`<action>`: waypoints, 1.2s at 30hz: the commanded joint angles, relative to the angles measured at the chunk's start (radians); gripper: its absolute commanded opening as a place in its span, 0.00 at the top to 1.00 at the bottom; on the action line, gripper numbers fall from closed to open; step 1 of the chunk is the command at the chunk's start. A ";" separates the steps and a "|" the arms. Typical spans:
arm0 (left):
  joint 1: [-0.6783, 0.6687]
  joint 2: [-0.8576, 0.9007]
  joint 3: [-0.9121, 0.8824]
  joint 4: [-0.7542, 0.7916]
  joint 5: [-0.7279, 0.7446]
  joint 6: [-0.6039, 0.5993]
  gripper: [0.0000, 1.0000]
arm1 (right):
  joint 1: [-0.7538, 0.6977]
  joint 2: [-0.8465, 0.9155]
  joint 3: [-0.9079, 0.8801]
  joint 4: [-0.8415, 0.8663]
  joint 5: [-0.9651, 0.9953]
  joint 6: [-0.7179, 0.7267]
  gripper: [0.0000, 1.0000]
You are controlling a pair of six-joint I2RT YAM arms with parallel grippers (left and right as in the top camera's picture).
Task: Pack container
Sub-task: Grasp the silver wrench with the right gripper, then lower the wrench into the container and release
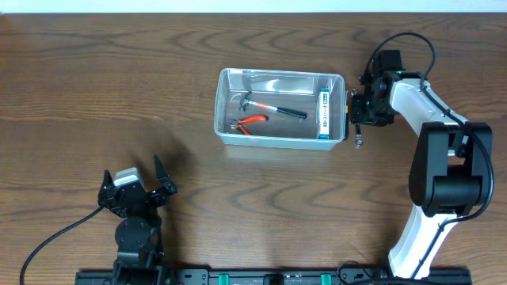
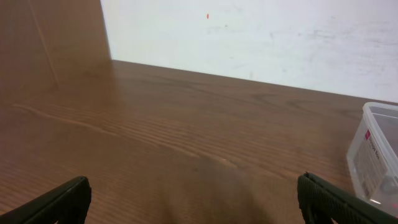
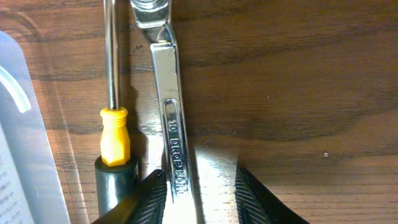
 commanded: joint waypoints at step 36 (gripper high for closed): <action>0.002 -0.002 -0.024 -0.026 -0.017 0.002 0.02 | 0.213 -0.423 0.201 -0.105 -0.007 -0.170 0.99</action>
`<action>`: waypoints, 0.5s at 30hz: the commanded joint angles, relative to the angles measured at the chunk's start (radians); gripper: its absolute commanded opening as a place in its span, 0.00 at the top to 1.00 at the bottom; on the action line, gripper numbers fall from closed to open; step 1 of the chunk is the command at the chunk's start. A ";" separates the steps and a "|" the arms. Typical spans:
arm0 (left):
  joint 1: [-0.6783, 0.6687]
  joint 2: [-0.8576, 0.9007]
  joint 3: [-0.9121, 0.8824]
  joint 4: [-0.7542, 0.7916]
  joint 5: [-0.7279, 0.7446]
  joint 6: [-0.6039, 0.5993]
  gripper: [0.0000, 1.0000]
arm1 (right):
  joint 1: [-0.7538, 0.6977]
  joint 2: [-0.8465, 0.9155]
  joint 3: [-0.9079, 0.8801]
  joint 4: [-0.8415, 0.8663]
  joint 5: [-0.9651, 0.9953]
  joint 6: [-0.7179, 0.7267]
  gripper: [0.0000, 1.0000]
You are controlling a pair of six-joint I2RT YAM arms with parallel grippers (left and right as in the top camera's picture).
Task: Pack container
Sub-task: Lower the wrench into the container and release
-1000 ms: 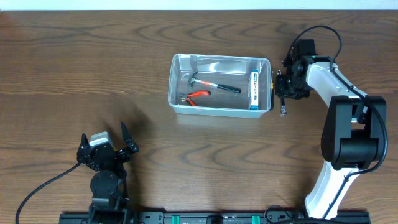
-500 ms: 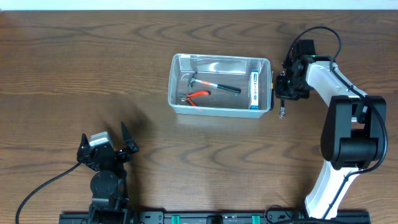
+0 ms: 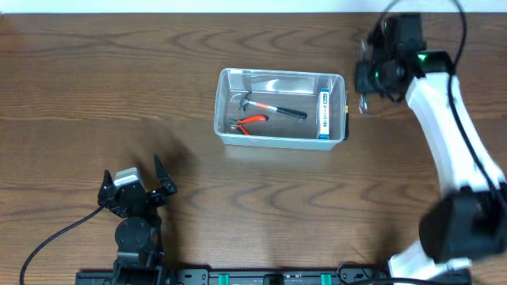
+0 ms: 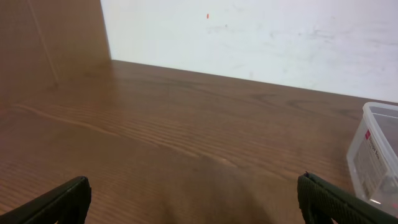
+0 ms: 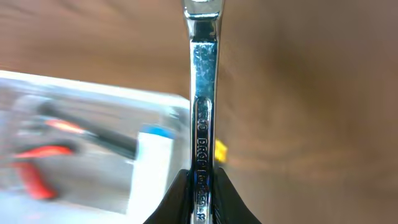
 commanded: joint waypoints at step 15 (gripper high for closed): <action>0.002 -0.002 -0.024 -0.026 -0.016 0.002 0.02 | 0.323 0.206 -0.029 -0.053 -0.113 -1.100 0.99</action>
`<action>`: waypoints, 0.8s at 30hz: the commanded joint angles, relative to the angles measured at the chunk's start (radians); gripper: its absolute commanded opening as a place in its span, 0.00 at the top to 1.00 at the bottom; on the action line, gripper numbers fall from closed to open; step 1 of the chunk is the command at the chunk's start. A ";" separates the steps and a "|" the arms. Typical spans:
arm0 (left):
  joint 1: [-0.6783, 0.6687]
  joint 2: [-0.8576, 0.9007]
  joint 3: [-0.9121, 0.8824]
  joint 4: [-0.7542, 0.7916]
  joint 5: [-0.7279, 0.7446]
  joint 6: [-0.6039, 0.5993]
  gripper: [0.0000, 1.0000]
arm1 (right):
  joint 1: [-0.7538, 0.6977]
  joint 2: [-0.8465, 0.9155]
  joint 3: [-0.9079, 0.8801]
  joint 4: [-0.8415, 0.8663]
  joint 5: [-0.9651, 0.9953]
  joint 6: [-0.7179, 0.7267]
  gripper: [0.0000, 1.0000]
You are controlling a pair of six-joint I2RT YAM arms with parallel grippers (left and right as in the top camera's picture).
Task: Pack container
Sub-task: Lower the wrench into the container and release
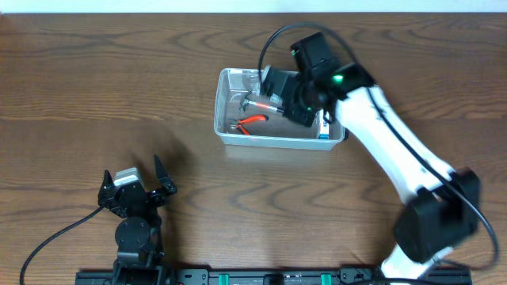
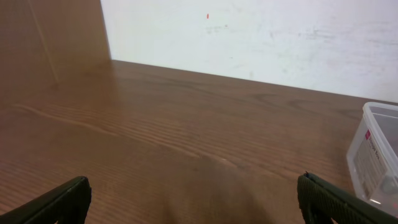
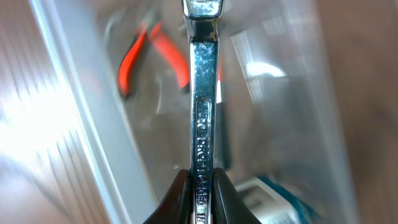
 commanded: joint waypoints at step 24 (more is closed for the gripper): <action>0.002 -0.002 -0.024 -0.026 -0.016 0.002 0.02 | -0.029 0.047 0.216 0.086 0.047 0.303 0.29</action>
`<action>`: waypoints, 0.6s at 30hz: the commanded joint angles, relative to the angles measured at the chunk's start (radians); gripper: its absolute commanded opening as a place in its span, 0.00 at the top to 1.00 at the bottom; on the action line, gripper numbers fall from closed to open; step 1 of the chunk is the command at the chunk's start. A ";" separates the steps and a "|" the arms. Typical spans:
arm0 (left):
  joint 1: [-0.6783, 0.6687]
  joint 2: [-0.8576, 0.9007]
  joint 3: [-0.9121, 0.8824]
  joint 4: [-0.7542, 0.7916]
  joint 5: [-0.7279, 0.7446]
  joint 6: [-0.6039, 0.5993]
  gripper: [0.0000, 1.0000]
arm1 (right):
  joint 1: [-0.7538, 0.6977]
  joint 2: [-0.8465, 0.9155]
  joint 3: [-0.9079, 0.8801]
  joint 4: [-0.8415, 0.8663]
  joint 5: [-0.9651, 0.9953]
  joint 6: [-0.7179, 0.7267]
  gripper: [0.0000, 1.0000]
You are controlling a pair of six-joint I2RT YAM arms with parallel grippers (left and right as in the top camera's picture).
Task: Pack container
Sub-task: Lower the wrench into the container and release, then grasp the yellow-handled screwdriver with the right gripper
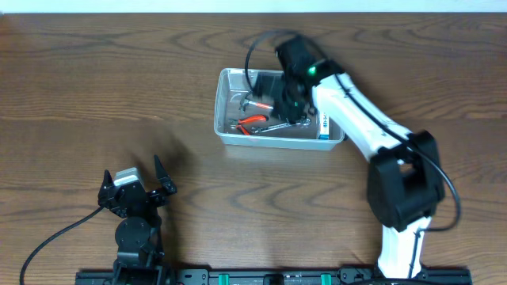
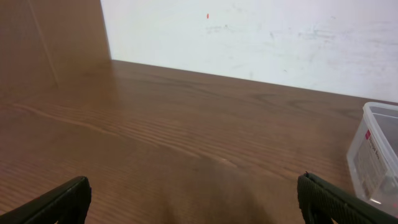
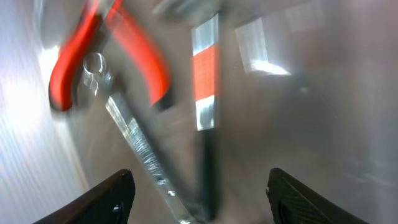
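Note:
The clear plastic container (image 1: pixel 223 107) stands at the table's middle back. In it lie a silver wrench (image 3: pixel 134 143), red-handled pliers (image 3: pixel 106 43), a small hammer (image 3: pixel 205 124) and a white and blue box (image 1: pixel 323 117). In the overhead view the wrench (image 1: pixel 277 125) rests near the front wall beside the pliers (image 1: pixel 250 121). My right gripper (image 3: pixel 208 208) hangs open just over the container's inside, with the wrench lying free below its fingers. My left gripper (image 2: pixel 193 205) is open and holds nothing, at the table's front left (image 1: pixel 135 194).
Bare wood table (image 1: pixel 95 87) lies all around the container. The right arm (image 1: pixel 356 119) reaches in over the container's right wall. In the left wrist view the container's corner (image 2: pixel 376 155) shows at the right edge, and a white wall stands behind the table.
My right gripper was shut on the wrench above the container. Now it is open and the wrench lies on the container's floor next to the pliers. The left arm has not moved.
My right gripper stood open around the wrench on the table right of the container, beside a yellow and black screwdriver. Then it was shut on the wrench, lifted by the container's right edge, then over the inside. Now the wrench lies released in the container.

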 commanded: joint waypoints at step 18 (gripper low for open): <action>0.002 -0.002 -0.024 -0.026 -0.016 0.002 0.02 | -0.505 -0.225 -0.064 -0.237 0.006 0.990 0.45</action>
